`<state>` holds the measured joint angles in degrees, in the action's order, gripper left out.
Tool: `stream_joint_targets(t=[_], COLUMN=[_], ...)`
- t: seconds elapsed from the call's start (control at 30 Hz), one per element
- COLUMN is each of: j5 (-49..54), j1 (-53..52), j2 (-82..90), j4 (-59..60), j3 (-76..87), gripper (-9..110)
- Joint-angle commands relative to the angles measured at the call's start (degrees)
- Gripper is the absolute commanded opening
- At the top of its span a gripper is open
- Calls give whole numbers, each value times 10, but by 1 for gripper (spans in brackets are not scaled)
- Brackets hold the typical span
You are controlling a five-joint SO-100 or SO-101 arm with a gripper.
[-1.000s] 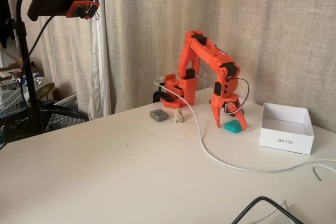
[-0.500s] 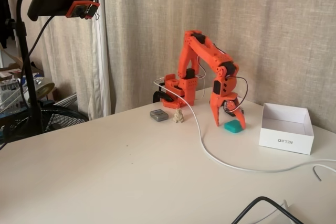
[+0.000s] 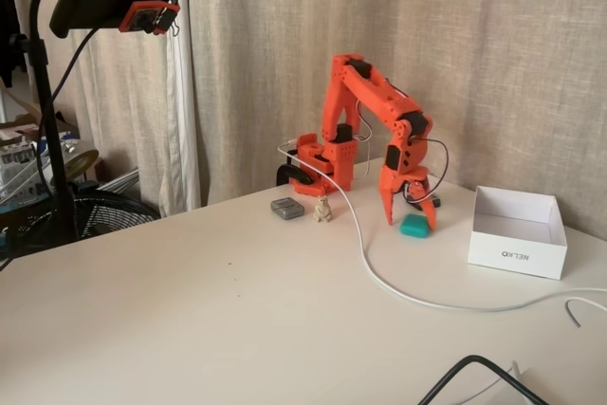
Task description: Grasp the green cube and put it in the bin.
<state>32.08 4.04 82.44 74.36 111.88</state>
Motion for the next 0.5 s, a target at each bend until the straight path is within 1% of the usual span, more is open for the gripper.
stream_joint_targets(t=[0.0,0.23,0.37,0.47], j5=[5,5,5,5], j1=[2,-4,-4,-4], j2=[-4,-4,-4,-4], j4=[4,-15,-21,-21], j3=[6,3,3,2], gripper=[30,30,17,11])
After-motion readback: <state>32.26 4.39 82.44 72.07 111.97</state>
